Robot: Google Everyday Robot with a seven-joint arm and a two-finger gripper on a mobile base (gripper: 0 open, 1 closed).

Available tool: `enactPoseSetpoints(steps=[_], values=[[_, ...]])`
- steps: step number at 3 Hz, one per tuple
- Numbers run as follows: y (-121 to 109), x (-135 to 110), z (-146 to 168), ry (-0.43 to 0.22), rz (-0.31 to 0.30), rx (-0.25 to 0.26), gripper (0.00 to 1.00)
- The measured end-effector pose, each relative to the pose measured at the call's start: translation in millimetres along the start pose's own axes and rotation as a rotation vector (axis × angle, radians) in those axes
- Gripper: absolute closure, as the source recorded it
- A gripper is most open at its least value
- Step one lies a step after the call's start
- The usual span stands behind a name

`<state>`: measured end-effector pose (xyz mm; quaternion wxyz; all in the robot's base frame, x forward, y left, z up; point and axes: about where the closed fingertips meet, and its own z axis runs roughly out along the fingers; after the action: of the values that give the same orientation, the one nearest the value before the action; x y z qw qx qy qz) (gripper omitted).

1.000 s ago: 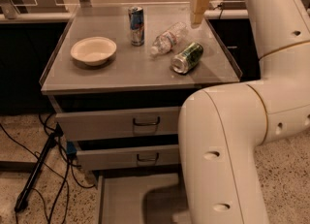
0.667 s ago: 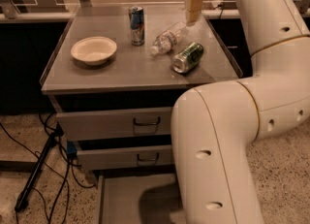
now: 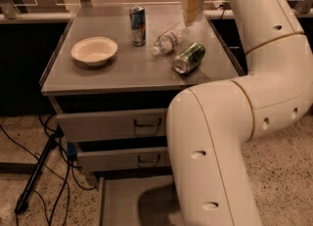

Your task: Place water bottle into bottom drawer

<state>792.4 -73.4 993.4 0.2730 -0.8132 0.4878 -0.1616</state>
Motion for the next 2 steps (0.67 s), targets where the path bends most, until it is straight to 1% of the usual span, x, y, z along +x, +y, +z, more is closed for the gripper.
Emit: enactPoseSetpoints(steps=[1,2], values=[[9.5,6.3,17.1,-0.017,0.019,-0.019,0.0],[16.5,16.0,43.3,-0.022,0.077,-0.026,0.0]])
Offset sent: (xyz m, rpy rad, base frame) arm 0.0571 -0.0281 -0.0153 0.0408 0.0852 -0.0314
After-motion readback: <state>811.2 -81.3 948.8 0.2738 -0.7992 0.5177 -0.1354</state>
